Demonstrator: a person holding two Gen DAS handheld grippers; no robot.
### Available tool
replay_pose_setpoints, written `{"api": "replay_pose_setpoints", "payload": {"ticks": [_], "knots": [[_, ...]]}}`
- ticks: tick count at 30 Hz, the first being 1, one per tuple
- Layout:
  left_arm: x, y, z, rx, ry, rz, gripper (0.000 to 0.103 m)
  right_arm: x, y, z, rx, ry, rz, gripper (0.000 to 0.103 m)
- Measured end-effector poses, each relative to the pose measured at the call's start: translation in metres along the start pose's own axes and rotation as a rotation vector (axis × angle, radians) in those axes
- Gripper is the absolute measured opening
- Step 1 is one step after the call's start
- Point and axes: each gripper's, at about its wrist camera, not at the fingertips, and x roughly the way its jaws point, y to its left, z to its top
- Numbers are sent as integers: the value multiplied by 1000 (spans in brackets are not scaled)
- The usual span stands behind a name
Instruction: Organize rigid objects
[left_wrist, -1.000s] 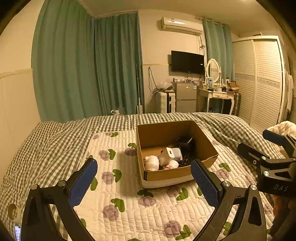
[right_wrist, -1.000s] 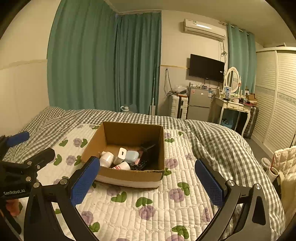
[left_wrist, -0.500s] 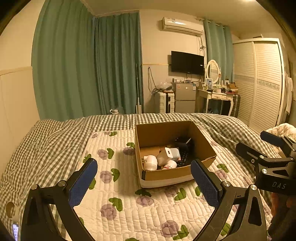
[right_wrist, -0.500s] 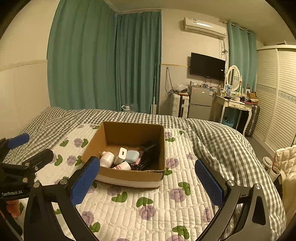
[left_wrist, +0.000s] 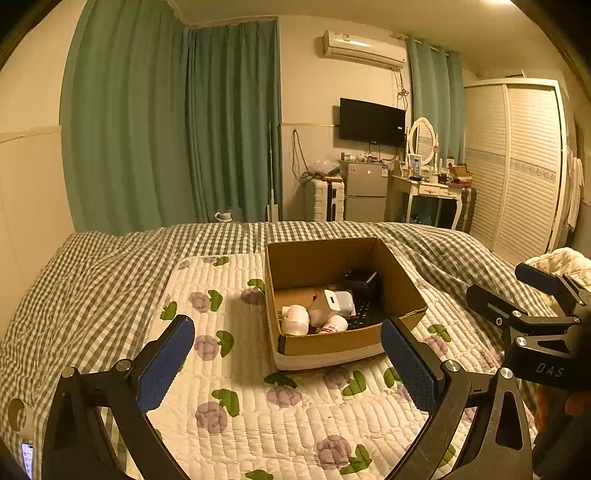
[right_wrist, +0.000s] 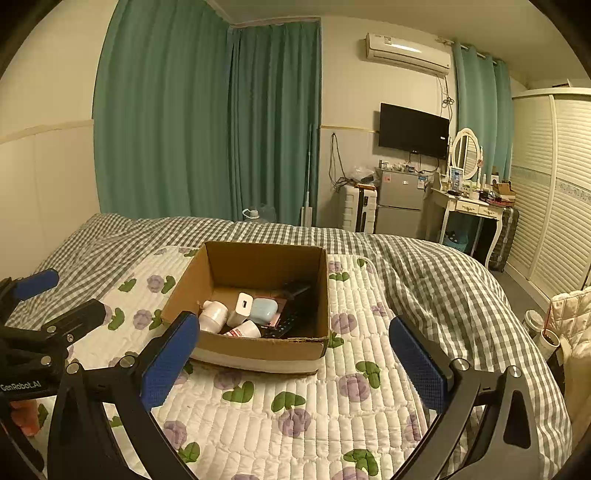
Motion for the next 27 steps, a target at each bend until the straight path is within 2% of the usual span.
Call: {"api": "replay_pose_setpoints", "payload": {"ticks": [5,12,27], "knots": [[-1,0,0,1,-5,18,103,0,0,-1,-1,3,-4,103],[-1,3,0,-28,9,7,103,2,0,-2,-5,6,-7,103],[-4,-1,0,-3,-5,4,103,4,2,-4,-14,9,-12,103]]}}
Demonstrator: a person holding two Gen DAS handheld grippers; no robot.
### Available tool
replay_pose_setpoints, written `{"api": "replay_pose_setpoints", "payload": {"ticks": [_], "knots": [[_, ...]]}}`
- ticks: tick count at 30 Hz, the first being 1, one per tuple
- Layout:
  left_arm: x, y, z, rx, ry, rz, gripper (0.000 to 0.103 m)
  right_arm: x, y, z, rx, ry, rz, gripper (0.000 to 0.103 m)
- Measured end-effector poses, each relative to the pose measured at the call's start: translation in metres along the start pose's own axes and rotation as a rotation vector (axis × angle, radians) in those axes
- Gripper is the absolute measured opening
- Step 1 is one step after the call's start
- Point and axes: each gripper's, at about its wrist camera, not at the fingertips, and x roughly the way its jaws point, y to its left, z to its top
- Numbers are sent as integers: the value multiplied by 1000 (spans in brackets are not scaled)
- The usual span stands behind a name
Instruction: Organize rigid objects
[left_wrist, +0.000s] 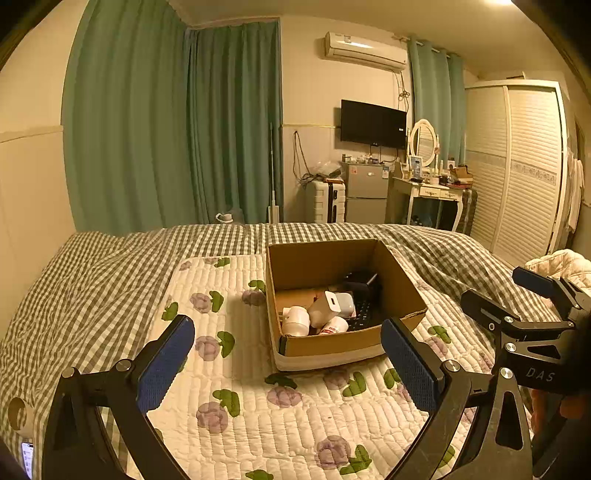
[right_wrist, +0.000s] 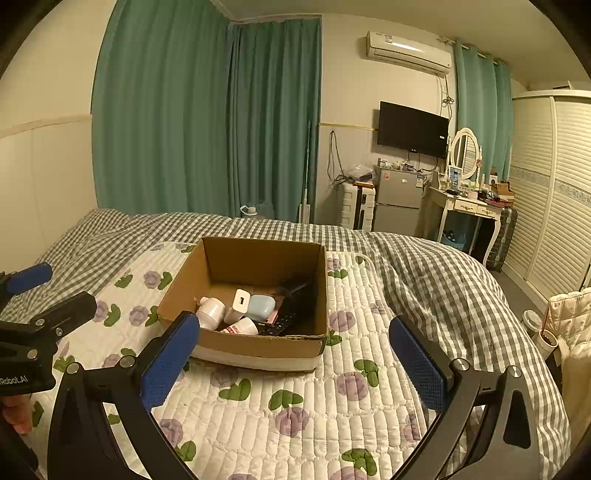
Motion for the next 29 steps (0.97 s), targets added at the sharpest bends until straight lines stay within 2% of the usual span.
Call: {"api": "replay_pose_setpoints", "payload": {"ticks": [29], "knots": [[8,3,-3,7,27,20,103,6,2,-4,6,28,-16,103]]}}
